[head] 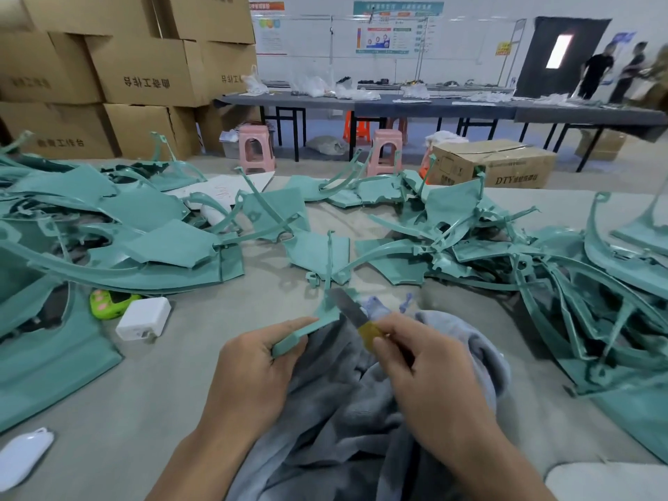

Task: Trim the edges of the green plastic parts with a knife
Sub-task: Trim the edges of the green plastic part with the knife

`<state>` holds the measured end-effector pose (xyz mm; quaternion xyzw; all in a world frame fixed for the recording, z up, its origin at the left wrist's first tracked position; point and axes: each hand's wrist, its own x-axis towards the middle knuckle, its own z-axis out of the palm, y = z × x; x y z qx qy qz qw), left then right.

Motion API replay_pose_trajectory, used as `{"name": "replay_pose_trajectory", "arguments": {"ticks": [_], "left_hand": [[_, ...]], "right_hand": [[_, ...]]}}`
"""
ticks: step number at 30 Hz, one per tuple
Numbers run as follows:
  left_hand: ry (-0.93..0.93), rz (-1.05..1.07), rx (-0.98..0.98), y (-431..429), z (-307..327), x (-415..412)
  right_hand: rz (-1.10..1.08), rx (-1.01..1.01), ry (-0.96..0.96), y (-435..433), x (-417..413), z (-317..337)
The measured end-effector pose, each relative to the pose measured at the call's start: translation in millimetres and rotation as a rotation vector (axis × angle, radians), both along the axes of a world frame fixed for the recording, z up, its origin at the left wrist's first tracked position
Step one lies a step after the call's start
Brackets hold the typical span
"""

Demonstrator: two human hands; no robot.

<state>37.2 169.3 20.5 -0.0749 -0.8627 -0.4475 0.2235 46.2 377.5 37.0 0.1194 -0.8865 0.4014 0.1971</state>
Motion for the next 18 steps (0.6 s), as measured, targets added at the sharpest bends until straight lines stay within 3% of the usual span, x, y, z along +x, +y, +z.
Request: {"name": "replay_pose_trajectory", "arguments": {"ticks": [4,7,10,13,15,18], "left_hand": [[0.010,0.030,0.068,-4,-3,-1],[0.037,0.018,0.510,0,6,2],[0.108,-0.029,1.011,-4,13,2],[-0.110,-0.186,1.388,-7,15,-1],[-0.291,-0.261,1.417,-9,14,-5],[-0.444,-0.294,1.285,-9,11,-13]], "right_hand": [[-0.193,0.007,-0.112,8,-8,-6],[-0.230,-0.115,-0.056,18,-12,3],[-0.129,-0.433,-0.126,16,-9,4],[-0.087,-0.640,-0.226,10,-9,1],[-0.058,-0.824,-0.269,7,-10,1],[0.154,-1.221,-0.440,5,-11,3]]}}
